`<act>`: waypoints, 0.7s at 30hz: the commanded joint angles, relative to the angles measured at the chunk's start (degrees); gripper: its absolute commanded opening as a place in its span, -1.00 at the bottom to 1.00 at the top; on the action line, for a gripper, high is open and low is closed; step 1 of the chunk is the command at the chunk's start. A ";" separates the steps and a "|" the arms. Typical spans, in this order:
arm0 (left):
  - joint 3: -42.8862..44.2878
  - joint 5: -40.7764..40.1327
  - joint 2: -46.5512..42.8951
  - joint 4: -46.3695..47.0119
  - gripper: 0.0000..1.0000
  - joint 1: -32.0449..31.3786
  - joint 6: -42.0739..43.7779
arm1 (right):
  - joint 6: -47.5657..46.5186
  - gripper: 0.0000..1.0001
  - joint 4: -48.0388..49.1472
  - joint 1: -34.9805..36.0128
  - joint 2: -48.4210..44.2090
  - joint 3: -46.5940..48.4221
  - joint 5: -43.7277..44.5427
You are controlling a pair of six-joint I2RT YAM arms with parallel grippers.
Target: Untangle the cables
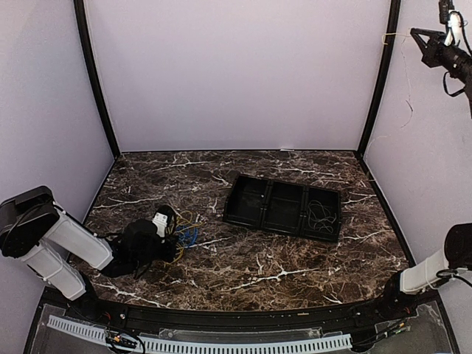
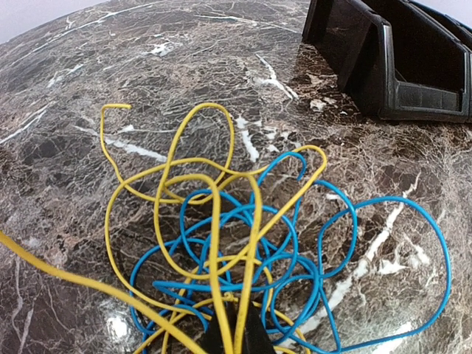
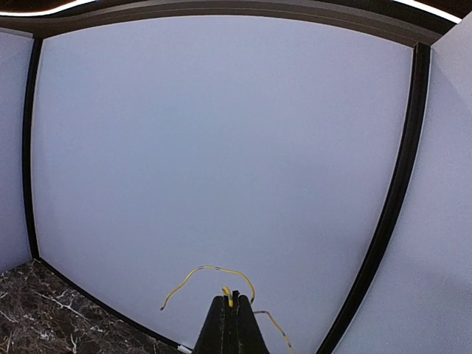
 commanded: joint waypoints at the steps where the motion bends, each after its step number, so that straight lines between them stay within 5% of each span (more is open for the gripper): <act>1: -0.70 1.22 -0.70 -0.36 -0.95 0.26 -0.32 | -1.94 -1.00 2.91 -0.18 -1.10 -4.72 -0.55; 9: 2.10 8.99 -5.52 -4.35 -0.24 0.19 -0.04 | -5.68 -1.00 3.53 -0.18 -4.77 -14.82 0.25; 21: 5.40 6.47 -16.13 -13.72 0.12 0.08 -3.99 | -2.52 -1.00 2.38 -0.20 -3.85 -9.65 -4.98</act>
